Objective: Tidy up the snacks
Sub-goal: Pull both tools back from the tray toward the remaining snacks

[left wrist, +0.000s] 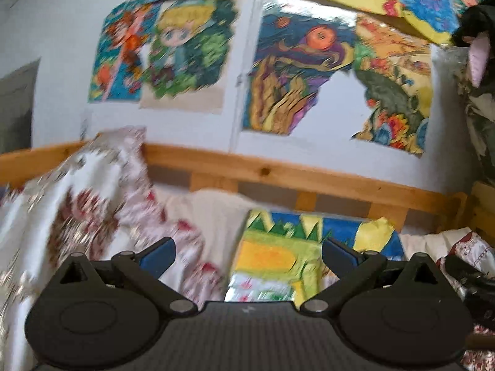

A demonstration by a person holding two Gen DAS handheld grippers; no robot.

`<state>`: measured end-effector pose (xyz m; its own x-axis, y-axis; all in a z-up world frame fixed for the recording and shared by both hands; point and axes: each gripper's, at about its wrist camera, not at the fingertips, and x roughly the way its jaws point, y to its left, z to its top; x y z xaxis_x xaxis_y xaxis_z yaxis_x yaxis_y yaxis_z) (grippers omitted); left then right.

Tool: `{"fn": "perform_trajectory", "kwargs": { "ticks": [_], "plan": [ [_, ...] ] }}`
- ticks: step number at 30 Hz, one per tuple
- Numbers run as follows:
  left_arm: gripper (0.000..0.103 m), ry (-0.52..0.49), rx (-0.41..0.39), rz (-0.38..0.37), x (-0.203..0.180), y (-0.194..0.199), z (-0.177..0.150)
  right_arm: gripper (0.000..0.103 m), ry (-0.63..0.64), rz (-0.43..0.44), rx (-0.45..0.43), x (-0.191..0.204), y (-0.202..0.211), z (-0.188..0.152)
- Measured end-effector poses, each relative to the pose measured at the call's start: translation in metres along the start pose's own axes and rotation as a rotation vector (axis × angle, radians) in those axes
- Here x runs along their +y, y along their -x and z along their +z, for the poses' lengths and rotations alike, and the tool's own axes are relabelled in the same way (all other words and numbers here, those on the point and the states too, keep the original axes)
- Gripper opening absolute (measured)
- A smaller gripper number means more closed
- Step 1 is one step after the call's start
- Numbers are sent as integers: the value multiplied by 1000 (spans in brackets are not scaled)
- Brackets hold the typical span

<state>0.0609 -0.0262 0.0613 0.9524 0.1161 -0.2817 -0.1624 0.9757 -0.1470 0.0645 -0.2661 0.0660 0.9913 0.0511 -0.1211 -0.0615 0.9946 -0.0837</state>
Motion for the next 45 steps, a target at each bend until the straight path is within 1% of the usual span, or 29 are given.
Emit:
{"fn": "perform_trajectory", "kwargs": {
  "ticks": [4, 7, 9, 12, 21, 25, 33, 36, 41, 43, 45],
  "plan": [
    [103, 52, 62, 25, 23, 11, -16, 102, 2, 4, 3, 6, 23, -8],
    [102, 33, 65, 70, 35, 17, -28, 102, 9, 2, 16, 11, 35, -13],
    [102, 25, 78, 87, 43, 21, -35, 102, 23, -5, 32, 15, 40, -17],
    [103, 33, 98, 97, 54, 25, -43, 102, 30, -10, 50, 19, 47, -21],
    [103, 9, 168, 97, 80, 36, -56, 102, 39, 4, 125, 36, 65, -35],
    [102, -5, 195, 89, 88, 41, -64, 102, 48, 33, 155, 44, 70, -42],
    [103, -40, 240, 66, 92, 44, -70, 102, 75, 134, 266, 65, 68, -58],
    [102, -52, 256, 48, 91, 42, -71, 102, 84, 173, 302, 71, 68, -64],
    [102, -94, 294, -4, 88, 35, -69, 102, 78, 238, 369, 76, 62, -66],
    [103, -101, 314, -9, 86, 31, -66, 102, 77, 267, 394, 77, 58, -67],
    [103, -99, 326, -16, 85, 26, -63, 102, 80, 275, 403, 77, 56, -68]
  ]
}}
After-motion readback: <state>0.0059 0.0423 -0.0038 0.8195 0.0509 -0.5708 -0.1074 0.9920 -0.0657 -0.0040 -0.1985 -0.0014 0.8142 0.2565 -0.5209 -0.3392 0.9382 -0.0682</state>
